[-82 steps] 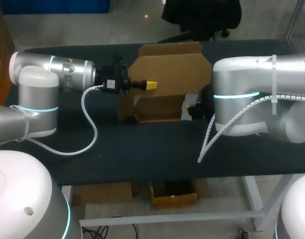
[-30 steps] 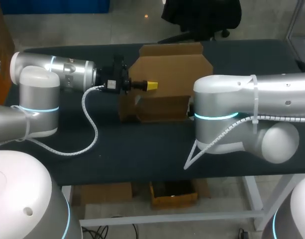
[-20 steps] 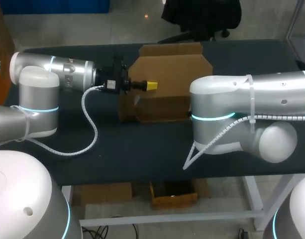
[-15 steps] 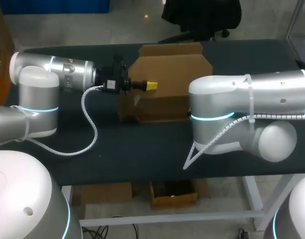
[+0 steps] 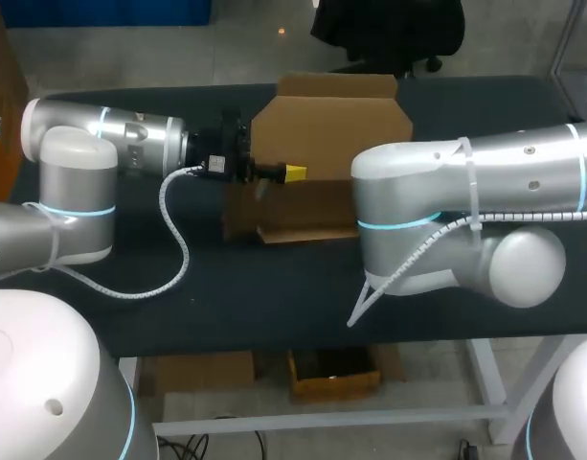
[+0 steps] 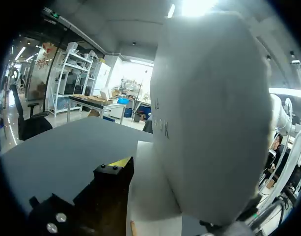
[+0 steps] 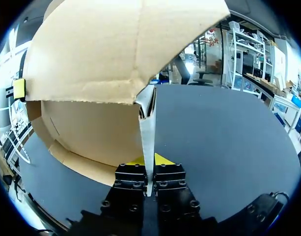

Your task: Assemble the packaging by folding the flat box into shape, placing the metal phone stand inside, and closing the box properly

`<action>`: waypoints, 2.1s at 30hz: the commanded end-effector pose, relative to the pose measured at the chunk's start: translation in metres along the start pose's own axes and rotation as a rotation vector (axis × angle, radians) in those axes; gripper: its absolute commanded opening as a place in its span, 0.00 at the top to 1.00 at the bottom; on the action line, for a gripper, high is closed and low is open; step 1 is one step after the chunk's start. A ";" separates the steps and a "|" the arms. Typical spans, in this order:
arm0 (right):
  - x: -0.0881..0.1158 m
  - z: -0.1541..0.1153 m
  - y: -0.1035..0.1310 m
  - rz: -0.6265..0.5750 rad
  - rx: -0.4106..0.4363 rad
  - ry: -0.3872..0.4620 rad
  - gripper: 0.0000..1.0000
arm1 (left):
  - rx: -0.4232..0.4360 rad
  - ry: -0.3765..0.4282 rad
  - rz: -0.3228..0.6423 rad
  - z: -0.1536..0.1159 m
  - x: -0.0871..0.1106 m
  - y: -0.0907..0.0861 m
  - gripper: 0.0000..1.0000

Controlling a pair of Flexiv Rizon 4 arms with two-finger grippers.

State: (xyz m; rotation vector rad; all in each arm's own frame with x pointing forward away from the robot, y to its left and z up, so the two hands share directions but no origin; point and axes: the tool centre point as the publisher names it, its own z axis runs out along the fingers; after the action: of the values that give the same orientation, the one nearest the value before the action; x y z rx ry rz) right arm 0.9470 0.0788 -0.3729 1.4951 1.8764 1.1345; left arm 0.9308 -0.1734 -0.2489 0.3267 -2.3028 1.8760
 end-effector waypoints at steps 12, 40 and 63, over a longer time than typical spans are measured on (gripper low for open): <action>-0.008 -0.008 0.008 0.022 0.066 0.021 1.00 | -0.095 -0.022 0.180 -0.019 0.028 -0.032 0.00; -0.053 -0.019 0.031 0.013 0.289 0.362 1.00 | -0.211 -0.107 0.313 -0.081 0.043 -0.008 0.00; -0.053 -0.016 0.046 -0.016 0.664 0.441 1.00 | -0.289 -0.001 0.217 -0.118 0.040 0.016 0.00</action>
State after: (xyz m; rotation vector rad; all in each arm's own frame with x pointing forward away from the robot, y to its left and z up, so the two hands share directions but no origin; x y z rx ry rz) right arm 0.9709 0.0299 -0.3348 1.5457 2.3067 1.3862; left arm 0.8780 -0.0608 -0.2302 0.0758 -2.6849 1.6070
